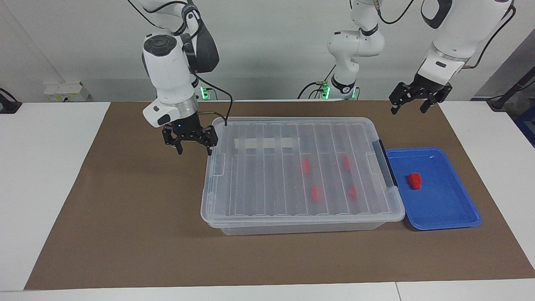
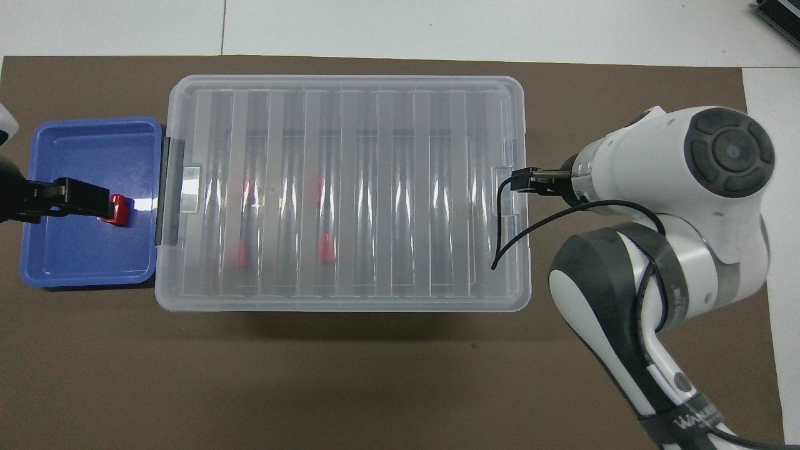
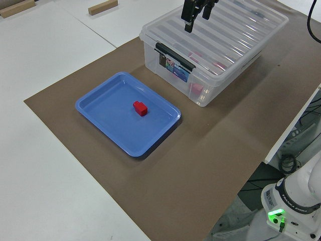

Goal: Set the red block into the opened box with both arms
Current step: 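Grip the clear lid edge with the right gripper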

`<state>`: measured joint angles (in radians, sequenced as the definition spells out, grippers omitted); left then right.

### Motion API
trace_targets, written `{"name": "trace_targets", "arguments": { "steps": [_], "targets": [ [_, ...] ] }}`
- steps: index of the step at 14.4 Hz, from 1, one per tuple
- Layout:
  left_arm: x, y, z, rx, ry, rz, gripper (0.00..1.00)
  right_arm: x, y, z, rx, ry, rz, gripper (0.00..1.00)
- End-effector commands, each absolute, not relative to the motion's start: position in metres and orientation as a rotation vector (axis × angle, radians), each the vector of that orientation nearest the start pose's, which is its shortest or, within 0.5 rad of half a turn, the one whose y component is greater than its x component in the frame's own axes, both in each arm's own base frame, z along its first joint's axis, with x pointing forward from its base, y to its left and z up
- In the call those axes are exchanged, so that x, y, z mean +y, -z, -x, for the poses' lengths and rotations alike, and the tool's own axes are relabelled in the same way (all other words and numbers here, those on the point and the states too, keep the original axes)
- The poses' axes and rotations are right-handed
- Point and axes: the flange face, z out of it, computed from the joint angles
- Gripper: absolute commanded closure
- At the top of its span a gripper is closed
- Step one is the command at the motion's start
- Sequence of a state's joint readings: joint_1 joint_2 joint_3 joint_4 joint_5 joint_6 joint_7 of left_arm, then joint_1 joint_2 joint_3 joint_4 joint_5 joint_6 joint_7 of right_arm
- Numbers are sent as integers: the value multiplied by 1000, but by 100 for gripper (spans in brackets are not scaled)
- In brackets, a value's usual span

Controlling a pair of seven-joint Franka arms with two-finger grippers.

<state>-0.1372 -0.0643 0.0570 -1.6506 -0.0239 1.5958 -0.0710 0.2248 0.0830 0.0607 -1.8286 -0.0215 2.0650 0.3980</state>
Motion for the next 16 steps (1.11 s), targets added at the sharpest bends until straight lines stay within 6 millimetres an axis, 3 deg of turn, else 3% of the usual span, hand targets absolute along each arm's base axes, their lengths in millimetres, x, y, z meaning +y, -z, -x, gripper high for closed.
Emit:
{"name": "trace_targets", "arguments": {
  "steps": [1,8,14,16],
  "targets": [
    [-43,-626,-532,2,16,3165,0,187,-494,-573,132,247,3105,0],
    [-43,-626,-531,2,14,3165,0,180,-469,-554,120,165,3150,0],
    [-43,-626,-532,2,16,3165,0,168,-467,-552,119,117,3180,0],
    [-43,-626,-531,2,14,3165,0,155,-467,-554,84,104,3192,0]
  ]
}}
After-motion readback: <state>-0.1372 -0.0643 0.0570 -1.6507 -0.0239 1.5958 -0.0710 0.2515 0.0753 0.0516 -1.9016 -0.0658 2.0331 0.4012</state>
